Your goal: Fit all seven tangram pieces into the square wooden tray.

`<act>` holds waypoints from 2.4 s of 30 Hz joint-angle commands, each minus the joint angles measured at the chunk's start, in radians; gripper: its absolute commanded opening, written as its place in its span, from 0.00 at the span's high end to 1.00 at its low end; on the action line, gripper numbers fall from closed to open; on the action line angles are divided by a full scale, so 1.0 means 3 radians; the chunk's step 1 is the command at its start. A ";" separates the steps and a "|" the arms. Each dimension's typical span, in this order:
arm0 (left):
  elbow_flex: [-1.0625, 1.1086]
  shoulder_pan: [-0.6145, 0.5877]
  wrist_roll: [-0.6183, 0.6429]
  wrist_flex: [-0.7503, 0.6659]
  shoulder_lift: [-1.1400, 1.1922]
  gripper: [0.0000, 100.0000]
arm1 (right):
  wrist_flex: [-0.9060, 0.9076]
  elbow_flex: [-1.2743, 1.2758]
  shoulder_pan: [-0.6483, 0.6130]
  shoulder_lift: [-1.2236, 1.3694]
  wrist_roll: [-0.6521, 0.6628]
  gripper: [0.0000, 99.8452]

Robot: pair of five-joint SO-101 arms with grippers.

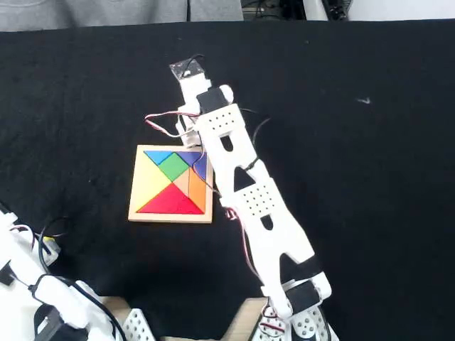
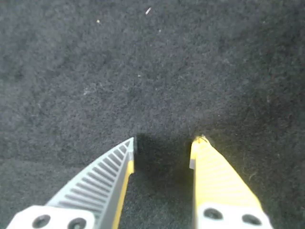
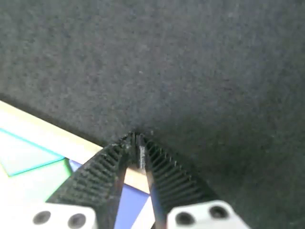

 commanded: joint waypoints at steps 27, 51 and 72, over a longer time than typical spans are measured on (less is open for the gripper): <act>-0.2125 0.2647 0.0358 0.0445 0.1857 0.94 | -0.0046 0.3235 0.0926 -0.3593 -0.0414 0.99; -0.2105 0.3695 0.0962 0.0425 0.2051 0.93 | -0.1959 0.6989 0.1187 -0.4948 -0.0220 0.99; -0.3061 0.3204 0.0721 0.1181 -0.0532 0.92 | -0.1192 0.6232 0.1304 -0.6621 0.0102 0.99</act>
